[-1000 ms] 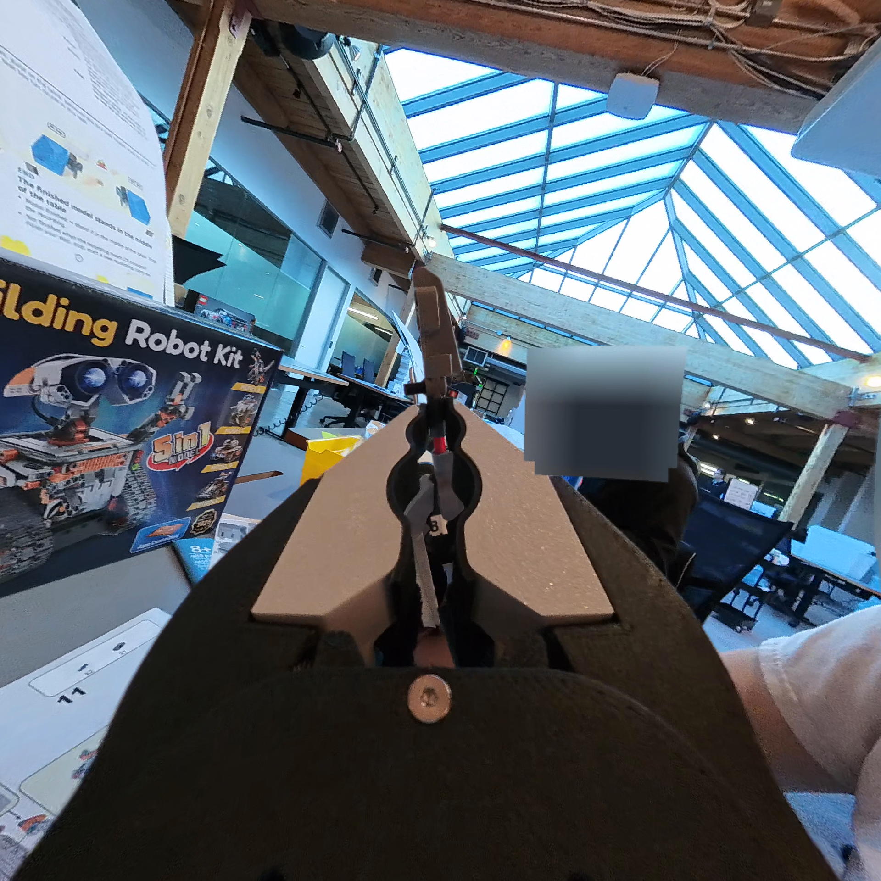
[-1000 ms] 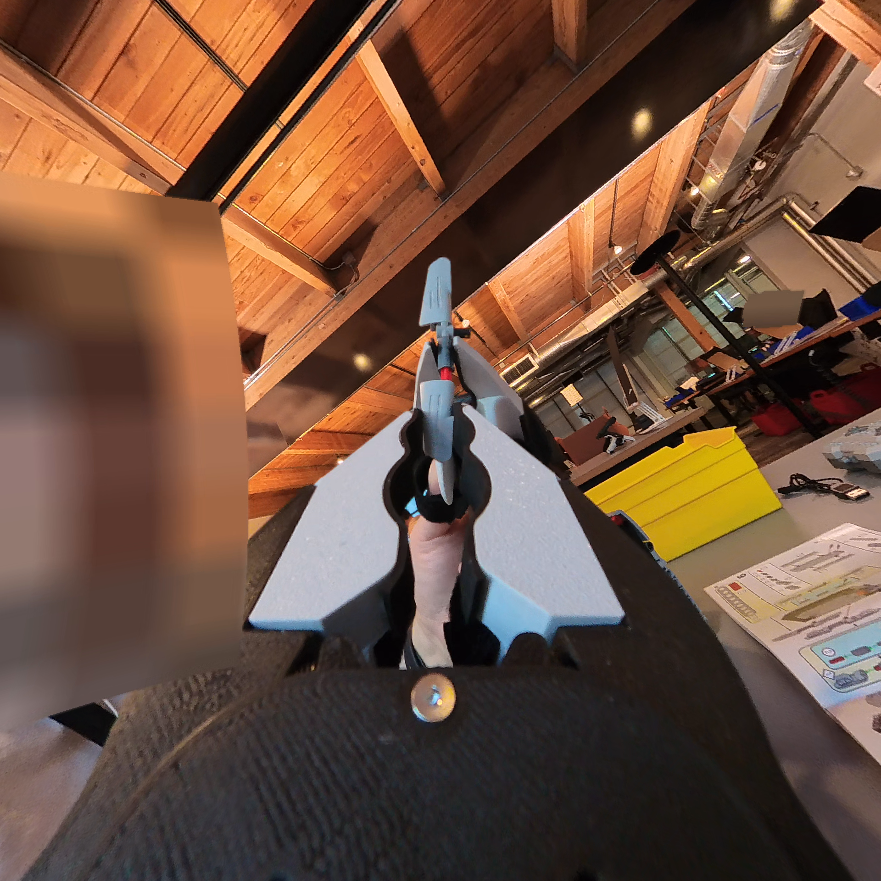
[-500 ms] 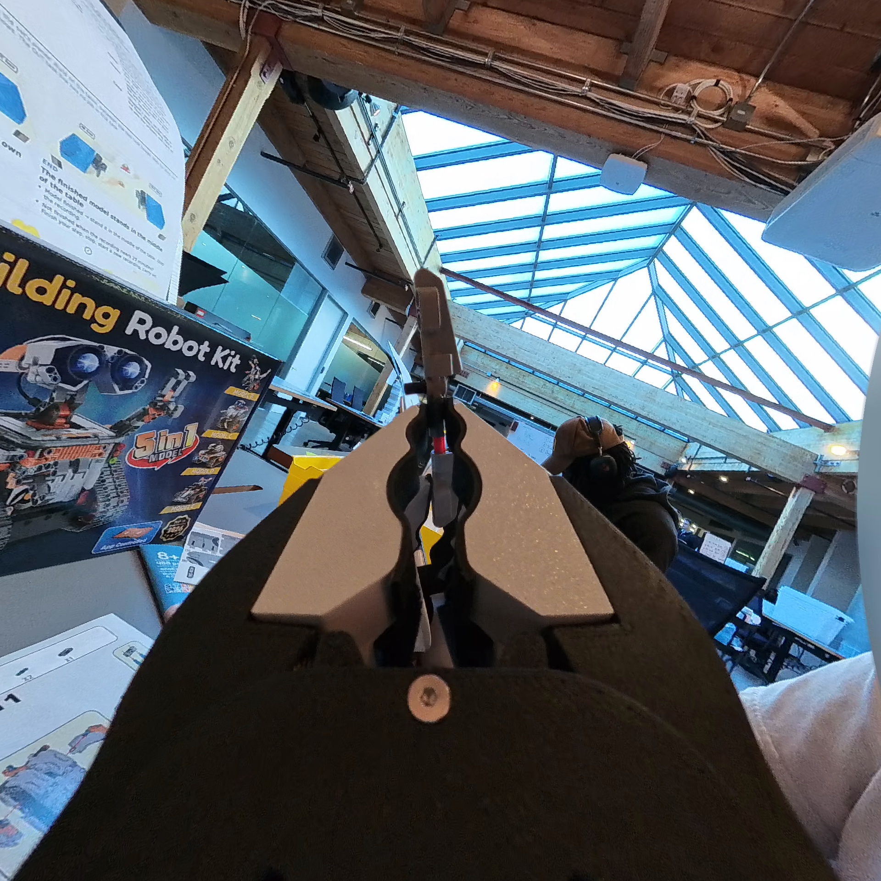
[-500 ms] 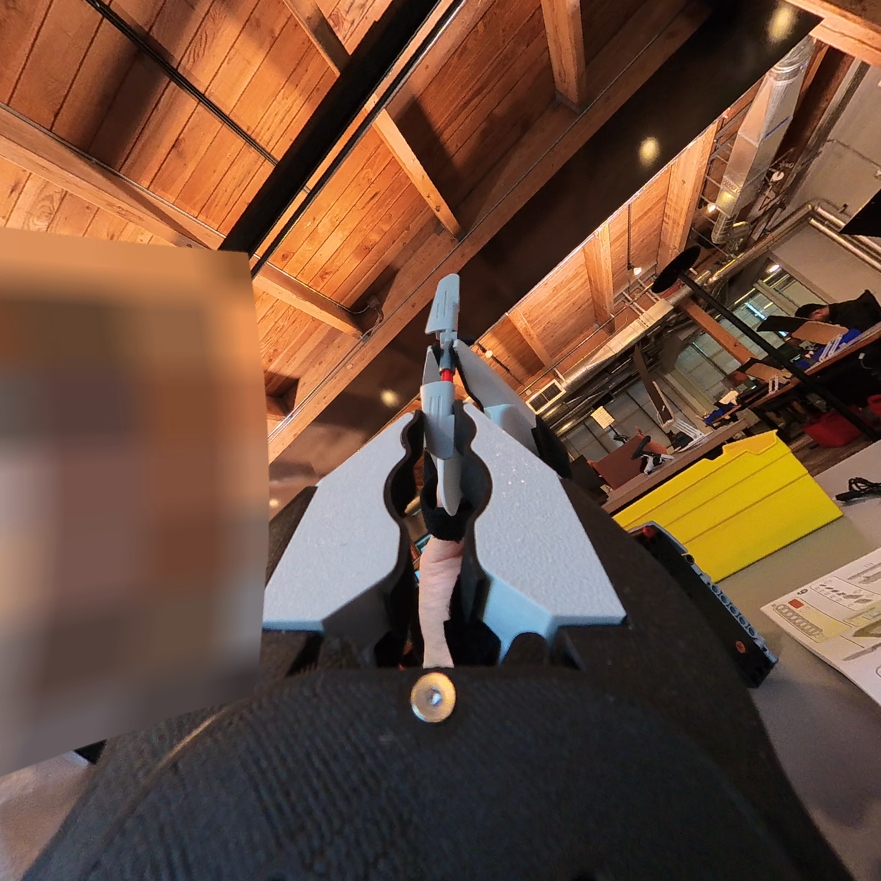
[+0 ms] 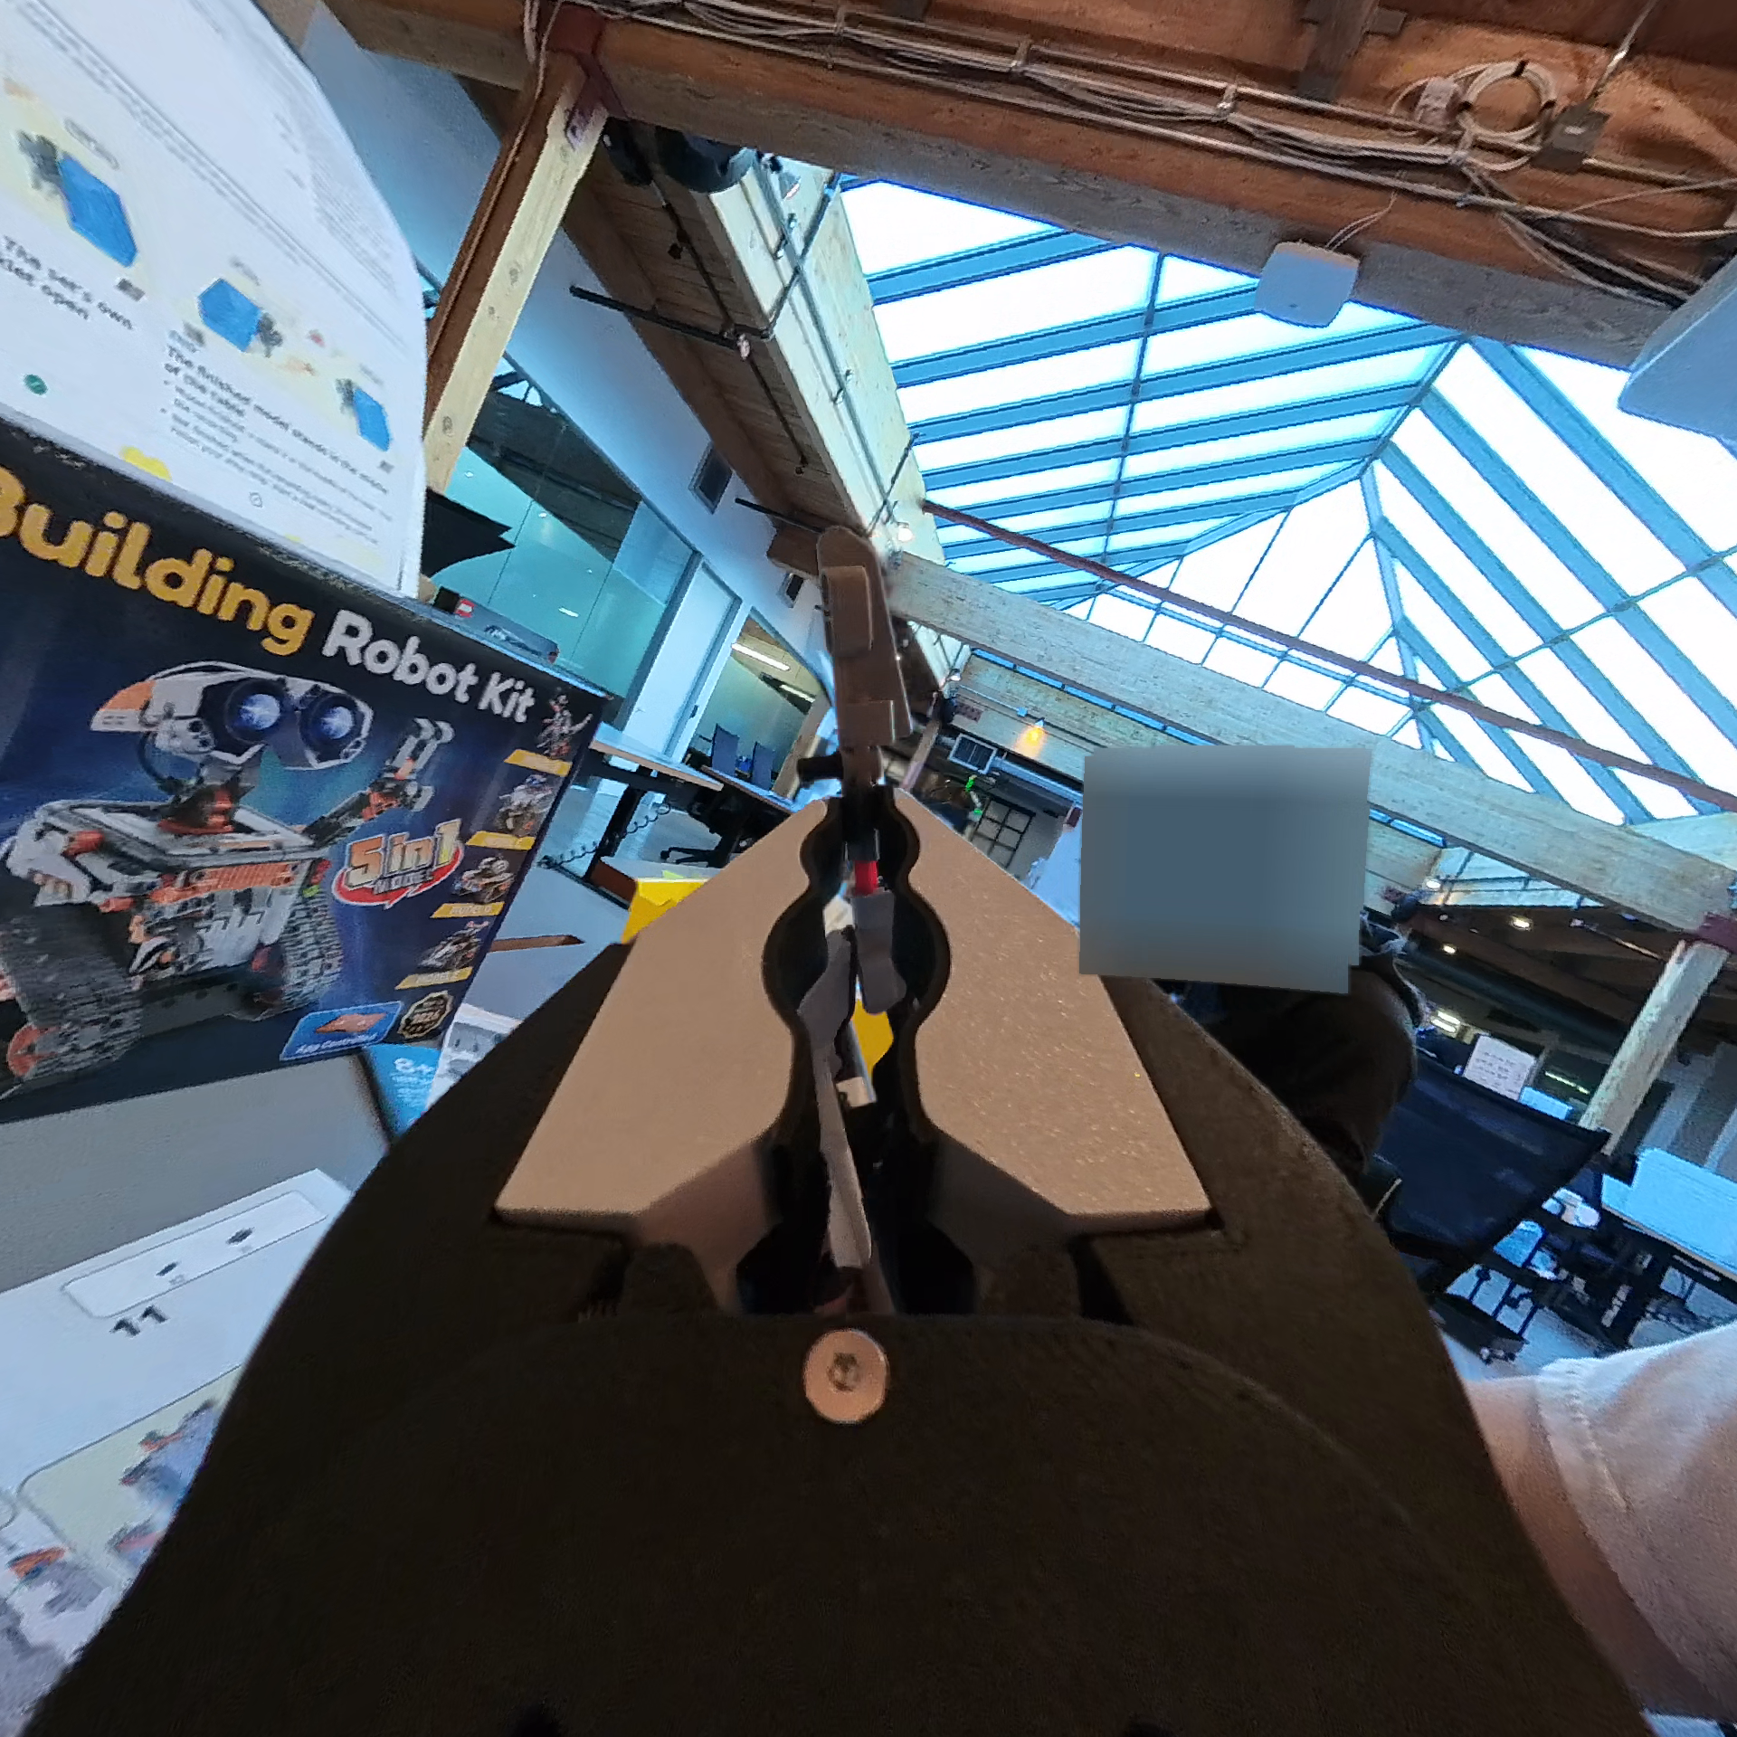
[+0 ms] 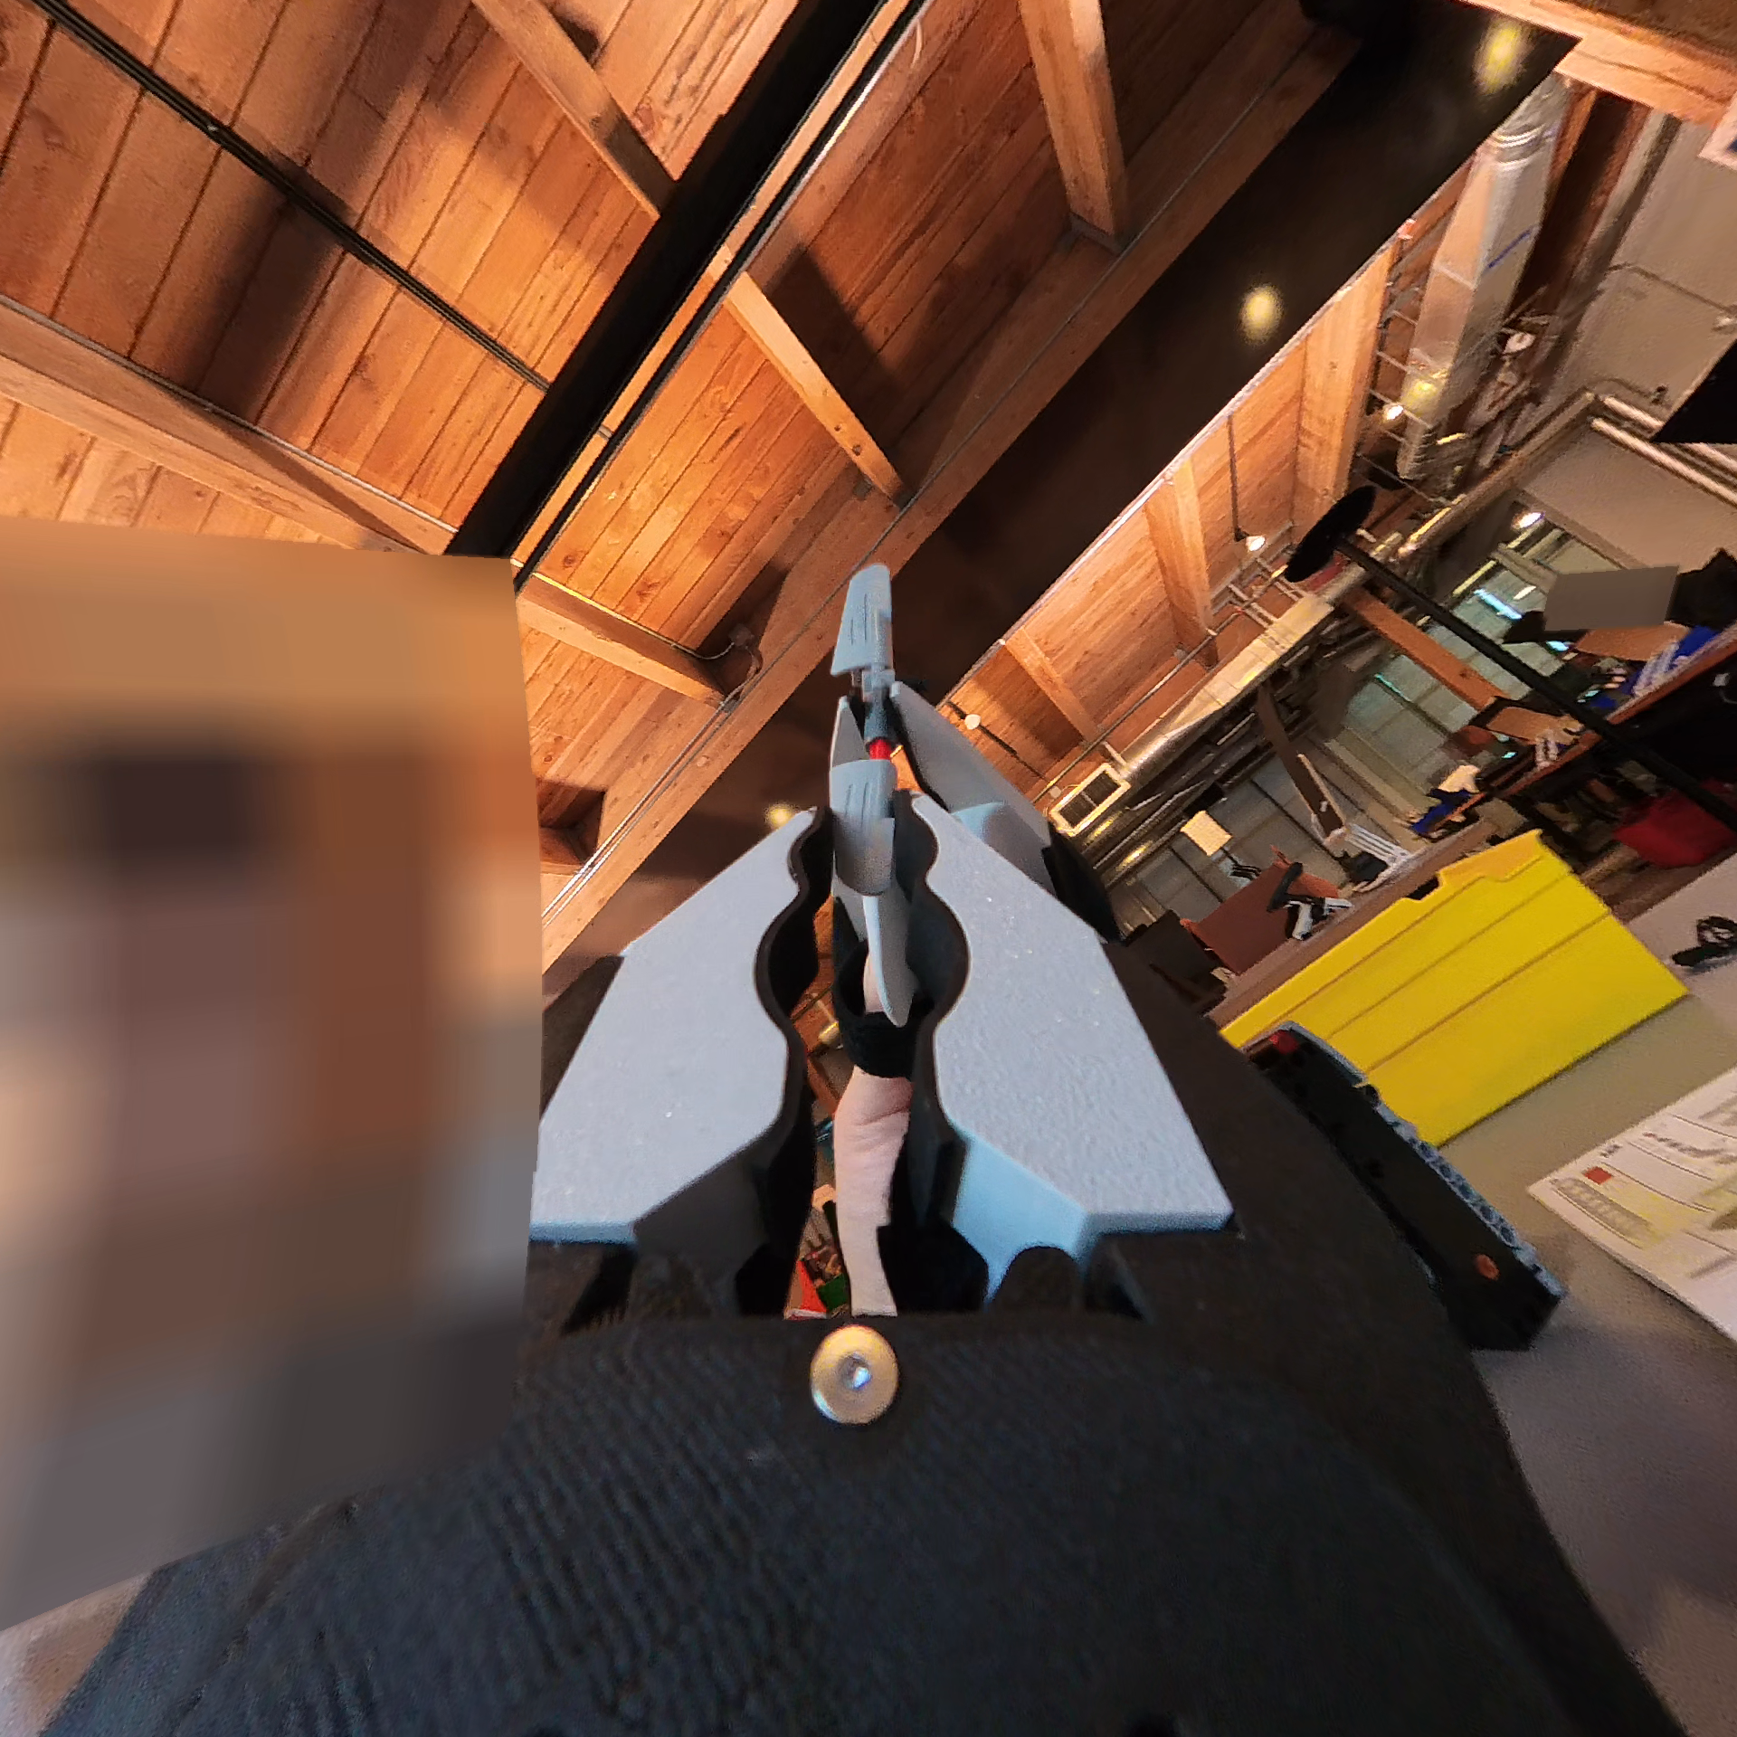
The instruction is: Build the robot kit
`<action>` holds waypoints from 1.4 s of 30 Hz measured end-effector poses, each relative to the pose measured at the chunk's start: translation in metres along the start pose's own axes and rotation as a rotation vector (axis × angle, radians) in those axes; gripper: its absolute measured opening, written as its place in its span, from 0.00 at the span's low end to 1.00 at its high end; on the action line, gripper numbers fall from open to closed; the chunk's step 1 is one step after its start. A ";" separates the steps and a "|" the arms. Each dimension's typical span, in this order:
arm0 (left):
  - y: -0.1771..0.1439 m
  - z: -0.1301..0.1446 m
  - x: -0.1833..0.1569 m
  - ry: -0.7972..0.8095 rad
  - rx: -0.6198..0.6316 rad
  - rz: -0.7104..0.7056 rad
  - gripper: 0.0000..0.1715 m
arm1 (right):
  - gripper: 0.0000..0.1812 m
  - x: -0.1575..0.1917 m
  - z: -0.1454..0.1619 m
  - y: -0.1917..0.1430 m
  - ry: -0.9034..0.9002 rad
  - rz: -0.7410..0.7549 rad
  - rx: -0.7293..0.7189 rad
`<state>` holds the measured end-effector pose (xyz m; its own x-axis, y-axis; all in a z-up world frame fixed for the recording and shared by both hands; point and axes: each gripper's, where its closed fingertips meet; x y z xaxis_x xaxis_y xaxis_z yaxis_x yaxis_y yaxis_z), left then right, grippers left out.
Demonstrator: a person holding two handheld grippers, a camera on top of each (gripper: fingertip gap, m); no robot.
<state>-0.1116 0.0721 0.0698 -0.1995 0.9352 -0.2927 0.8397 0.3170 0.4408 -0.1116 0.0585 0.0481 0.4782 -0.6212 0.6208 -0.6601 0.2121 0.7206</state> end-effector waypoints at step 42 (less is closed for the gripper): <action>-0.006 0.010 0.023 -0.188 -0.054 -0.116 0.03 | 0.06 -0.018 -0.014 -0.009 -0.028 0.121 -0.089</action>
<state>-0.1161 0.0899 0.0517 -0.1916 0.8477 -0.4946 0.7872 0.4337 0.4385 -0.1063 0.0783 0.0348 0.3808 -0.6076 0.6970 -0.6577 0.3519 0.6660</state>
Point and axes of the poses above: each gripper's, where its closed fingertips meet, y out along the fingers, z out of its underside, x = y × z across the jaws, and after that the axes turned 10 degrees about y, right-handed
